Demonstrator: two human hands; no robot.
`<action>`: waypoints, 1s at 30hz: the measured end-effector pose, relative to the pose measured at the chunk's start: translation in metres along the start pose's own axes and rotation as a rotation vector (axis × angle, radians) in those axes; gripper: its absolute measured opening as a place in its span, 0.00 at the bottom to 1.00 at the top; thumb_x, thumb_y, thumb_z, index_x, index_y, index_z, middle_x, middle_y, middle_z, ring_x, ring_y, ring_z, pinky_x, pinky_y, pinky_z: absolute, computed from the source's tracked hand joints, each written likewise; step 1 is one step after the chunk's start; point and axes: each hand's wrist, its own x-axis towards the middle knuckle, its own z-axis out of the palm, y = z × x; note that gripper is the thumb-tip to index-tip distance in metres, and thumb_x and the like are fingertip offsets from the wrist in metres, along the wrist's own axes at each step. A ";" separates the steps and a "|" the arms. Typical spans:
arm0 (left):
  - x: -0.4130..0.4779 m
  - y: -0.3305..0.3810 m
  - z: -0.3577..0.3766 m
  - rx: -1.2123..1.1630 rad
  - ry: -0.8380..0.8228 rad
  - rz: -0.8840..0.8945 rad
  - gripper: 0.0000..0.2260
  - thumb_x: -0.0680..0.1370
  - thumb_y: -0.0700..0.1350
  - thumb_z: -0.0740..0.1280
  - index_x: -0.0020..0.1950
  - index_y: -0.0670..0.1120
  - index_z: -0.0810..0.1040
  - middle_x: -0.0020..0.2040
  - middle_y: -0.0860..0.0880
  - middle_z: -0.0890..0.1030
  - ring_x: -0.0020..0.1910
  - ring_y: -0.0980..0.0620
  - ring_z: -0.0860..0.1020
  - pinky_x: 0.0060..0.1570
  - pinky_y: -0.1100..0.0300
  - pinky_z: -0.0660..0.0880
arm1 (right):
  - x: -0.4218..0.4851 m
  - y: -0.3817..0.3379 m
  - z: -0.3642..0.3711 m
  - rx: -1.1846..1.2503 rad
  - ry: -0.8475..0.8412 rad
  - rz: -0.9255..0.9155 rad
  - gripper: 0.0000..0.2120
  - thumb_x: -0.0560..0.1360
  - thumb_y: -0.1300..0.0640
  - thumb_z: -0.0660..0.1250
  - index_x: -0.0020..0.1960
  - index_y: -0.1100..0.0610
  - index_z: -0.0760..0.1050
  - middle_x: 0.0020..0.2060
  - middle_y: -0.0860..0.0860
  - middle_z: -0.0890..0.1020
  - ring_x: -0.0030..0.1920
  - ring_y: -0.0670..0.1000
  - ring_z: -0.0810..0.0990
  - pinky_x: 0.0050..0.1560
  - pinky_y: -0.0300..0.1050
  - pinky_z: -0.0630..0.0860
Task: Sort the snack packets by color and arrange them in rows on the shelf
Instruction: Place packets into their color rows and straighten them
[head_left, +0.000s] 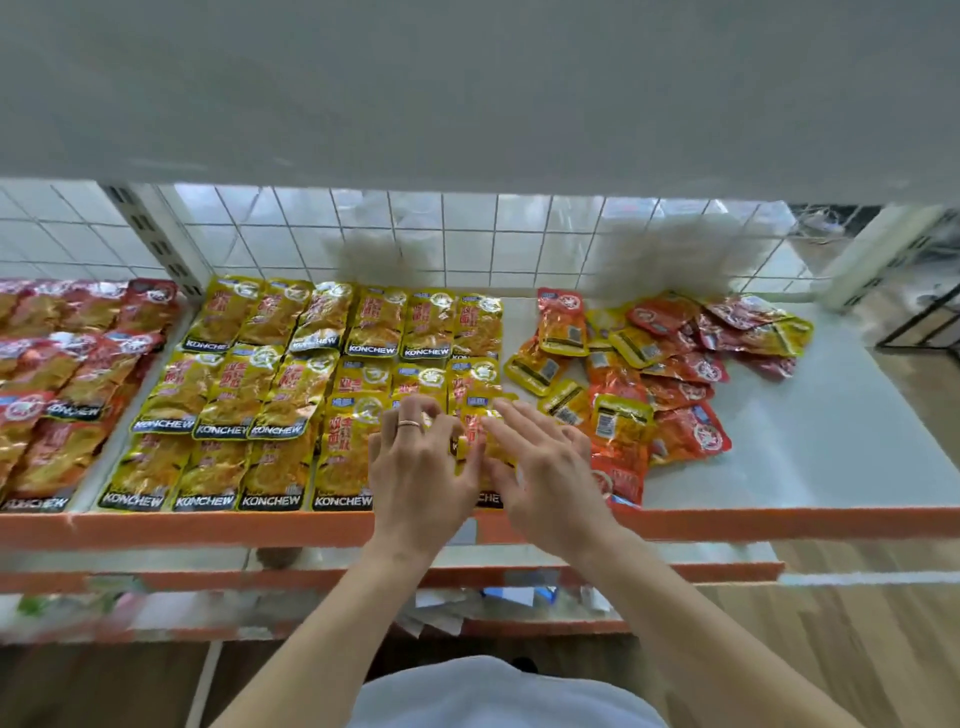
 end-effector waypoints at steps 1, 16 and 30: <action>-0.001 -0.004 -0.002 0.010 0.004 0.024 0.10 0.75 0.53 0.71 0.47 0.47 0.82 0.56 0.48 0.77 0.55 0.46 0.75 0.49 0.50 0.71 | 0.003 0.000 0.001 -0.009 -0.019 -0.009 0.23 0.77 0.48 0.62 0.71 0.47 0.73 0.74 0.46 0.70 0.76 0.48 0.64 0.69 0.57 0.61; 0.004 -0.046 -0.017 0.146 -0.266 0.207 0.21 0.75 0.54 0.61 0.65 0.49 0.78 0.68 0.52 0.75 0.68 0.49 0.71 0.70 0.49 0.65 | 0.008 0.007 0.014 -0.142 -0.178 -0.060 0.29 0.79 0.39 0.56 0.78 0.44 0.60 0.79 0.41 0.58 0.79 0.43 0.50 0.70 0.55 0.52; 0.002 -0.044 -0.019 0.142 -0.296 0.171 0.21 0.75 0.54 0.60 0.66 0.50 0.77 0.69 0.53 0.75 0.68 0.49 0.71 0.68 0.49 0.67 | 0.007 0.004 0.016 -0.229 -0.140 -0.060 0.27 0.78 0.37 0.58 0.76 0.41 0.65 0.77 0.42 0.65 0.75 0.48 0.63 0.61 0.57 0.60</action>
